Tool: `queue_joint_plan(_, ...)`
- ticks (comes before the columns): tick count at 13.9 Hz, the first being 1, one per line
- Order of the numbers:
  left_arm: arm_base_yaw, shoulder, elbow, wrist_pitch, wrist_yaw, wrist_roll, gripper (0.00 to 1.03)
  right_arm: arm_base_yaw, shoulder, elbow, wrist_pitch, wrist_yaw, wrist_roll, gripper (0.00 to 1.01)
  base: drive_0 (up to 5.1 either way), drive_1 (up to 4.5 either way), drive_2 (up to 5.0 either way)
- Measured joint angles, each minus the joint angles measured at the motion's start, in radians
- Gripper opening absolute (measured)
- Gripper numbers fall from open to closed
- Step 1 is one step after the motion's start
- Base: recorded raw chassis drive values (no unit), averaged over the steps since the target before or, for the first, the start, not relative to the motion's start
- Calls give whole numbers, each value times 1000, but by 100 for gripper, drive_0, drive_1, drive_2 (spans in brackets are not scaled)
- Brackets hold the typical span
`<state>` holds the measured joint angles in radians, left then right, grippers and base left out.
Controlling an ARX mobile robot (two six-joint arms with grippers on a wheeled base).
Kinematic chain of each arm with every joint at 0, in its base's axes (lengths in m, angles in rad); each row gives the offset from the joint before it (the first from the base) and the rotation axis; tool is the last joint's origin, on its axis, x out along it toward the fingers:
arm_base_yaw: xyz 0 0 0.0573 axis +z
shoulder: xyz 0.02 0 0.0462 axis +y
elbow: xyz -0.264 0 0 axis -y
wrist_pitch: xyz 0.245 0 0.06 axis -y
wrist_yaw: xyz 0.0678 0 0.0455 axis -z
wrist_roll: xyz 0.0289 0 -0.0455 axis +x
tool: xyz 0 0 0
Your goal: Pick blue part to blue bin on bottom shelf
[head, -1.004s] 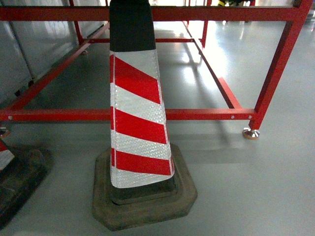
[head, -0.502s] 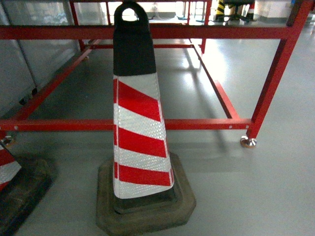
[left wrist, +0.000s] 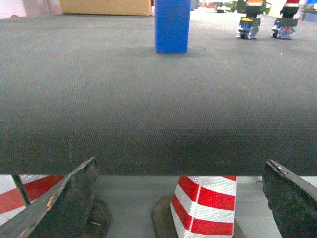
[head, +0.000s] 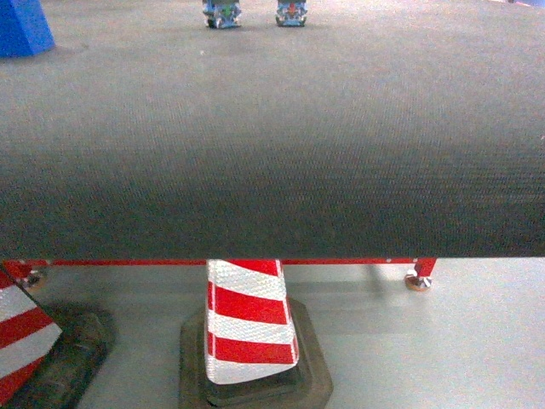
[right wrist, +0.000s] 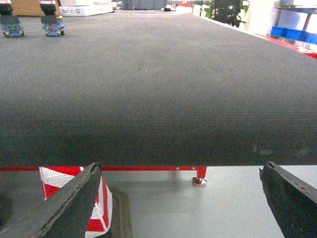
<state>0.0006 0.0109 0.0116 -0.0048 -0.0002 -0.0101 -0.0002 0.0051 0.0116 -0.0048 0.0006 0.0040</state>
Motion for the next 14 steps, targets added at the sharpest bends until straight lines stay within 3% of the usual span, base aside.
queue_joint_plan(14,0,0,0,2,0,0,98,0,0,0,-1,-1,-1,98,0,0,0)
